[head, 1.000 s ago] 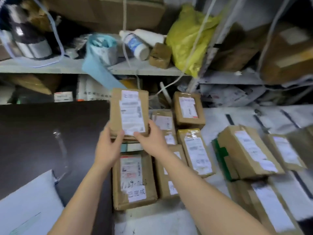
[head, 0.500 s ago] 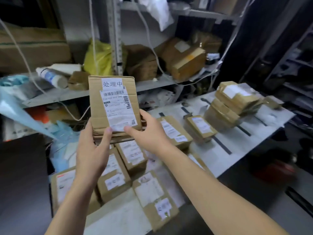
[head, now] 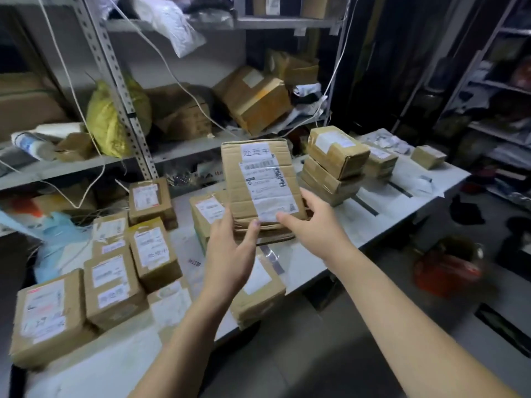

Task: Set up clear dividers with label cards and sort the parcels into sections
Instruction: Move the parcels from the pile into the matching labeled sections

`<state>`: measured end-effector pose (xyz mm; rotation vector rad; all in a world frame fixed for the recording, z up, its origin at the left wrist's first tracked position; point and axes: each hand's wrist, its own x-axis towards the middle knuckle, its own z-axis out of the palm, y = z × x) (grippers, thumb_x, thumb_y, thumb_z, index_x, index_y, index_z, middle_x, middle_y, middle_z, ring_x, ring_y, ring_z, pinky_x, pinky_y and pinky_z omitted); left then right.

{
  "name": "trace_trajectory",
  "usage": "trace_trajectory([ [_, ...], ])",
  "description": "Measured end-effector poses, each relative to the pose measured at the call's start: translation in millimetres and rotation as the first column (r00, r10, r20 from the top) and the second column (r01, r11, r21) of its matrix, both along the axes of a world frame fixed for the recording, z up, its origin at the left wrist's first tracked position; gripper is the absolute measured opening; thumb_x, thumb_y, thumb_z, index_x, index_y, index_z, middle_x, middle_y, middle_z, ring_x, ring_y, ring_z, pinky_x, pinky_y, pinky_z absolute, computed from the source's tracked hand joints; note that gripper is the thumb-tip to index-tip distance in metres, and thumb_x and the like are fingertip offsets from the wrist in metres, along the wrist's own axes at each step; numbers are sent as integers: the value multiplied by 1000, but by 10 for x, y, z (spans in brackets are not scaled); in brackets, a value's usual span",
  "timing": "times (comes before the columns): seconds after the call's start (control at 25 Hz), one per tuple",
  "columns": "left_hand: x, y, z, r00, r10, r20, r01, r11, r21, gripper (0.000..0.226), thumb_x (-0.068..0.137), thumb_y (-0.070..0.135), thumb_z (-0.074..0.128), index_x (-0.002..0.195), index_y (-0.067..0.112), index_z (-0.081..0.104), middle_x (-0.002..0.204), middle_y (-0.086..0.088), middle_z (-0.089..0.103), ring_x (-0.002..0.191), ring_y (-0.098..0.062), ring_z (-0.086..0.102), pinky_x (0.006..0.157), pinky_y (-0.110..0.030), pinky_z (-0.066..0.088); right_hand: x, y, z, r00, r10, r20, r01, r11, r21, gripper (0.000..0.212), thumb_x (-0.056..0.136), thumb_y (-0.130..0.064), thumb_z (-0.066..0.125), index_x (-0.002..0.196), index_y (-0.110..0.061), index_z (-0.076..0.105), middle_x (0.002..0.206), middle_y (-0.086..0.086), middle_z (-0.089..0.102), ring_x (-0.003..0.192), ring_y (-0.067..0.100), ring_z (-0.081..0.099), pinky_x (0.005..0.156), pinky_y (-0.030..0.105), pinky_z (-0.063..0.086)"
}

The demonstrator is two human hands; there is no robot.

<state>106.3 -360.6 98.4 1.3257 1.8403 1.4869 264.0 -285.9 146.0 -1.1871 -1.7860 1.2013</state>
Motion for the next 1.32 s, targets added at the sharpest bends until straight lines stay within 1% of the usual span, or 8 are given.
trace_trajectory([
  [0.24, 512, 674, -118, 998, -63, 30, 67, 991, -116, 43, 94, 56, 53, 137, 52, 51, 124, 19, 67, 118, -6, 60, 103, -41, 51, 504, 720, -229, 998, -48, -28, 46, 996, -78, 38, 90, -25, 73, 121, -44, 64, 112, -22, 73, 109, 1, 66, 94, 33, 57],
  [0.36, 529, 1201, -261, 994, -58, 92, 72, 985, -158, 42, 100, 39, 60, 141, 43, 55, 125, 23, 68, 117, -2, 62, 101, -33, 51, 521, 1276, -395, 999, -47, 9, 47, 992, -115, 37, 89, -21, 73, 119, -41, 65, 112, -21, 73, 109, 2, 67, 94, 31, 56],
  [0.52, 444, 1960, -606, 984, 1, 176, 44, 967, -250, 39, 96, 42, 63, 135, 45, 58, 119, 23, 71, 111, -4, 66, 96, -37, 57, 383, 2063, -674, 993, -50, 109, 67, 985, -157, 38, 88, -19, 73, 118, -40, 64, 112, -21, 73, 107, 1, 67, 98, 33, 55],
  [0.72, 415, 2700, -900, 984, 127, 126, -72, 927, -369, 37, 98, 39, 61, 134, 31, 59, 120, 11, 71, 108, -15, 66, 85, -32, 53, 171, 2865, -990, 973, 20, 229, 35, 972, -232, 50, 87, -23, 73, 135, -32, 58, 119, -16, 70, 110, 7, 65, 103, 37, 52],
  [0.92, 486, 3094, -1081, 969, 227, 103, -153, 869, -470, 43, 96, 41, 62, 135, 25, 58, 123, 2, 70, 107, -20, 68, 89, -44, 60, 92, 3317, -1348, 956, 102, 275, -20, 959, -284, 50, 89, -24, 72, 136, -30, 56, 118, -16, 68, 109, 7, 64, 99, 35, 53],
  [1.04, 503, 3205, -1052, 963, 264, 59, -205, 853, -479, 39, 96, 38, 64, 132, 24, 60, 121, 2, 72, 105, -18, 68, 84, -37, 60, 99, 3484, -1468, 960, 130, 246, -62, 962, -267, 44, 87, -28, 75, 129, -32, 60, 116, -18, 70, 107, 6, 66, 95, 32, 55],
  [1.16, 558, 3159, -920, 964, 264, -17, -232, 814, -532, 50, 99, 41, 63, 143, 20, 53, 139, 4, 63, 121, -18, 63, 84, -19, 50, 166, 3546, -1423, 939, 172, 296, -116, 974, -197, 41, 86, -30, 77, 122, -36, 57, 114, -16, 67, 108, 9, 64, 90, 29, 53],
  [1.32, 381, 2801, -718, 894, 260, -365, -438, 678, -590, 71, 101, 47, 54, 161, 17, 29, 157, -7, 44, 142, -26, 44, 112, -37, 39, 86, 3681, -1234, 817, 215, 535, -318, 942, 107, 57, 89, -40, 70, 142, -29, 50, 139, -4, 55, 129, 22, 50, 107, 41, 45],
])
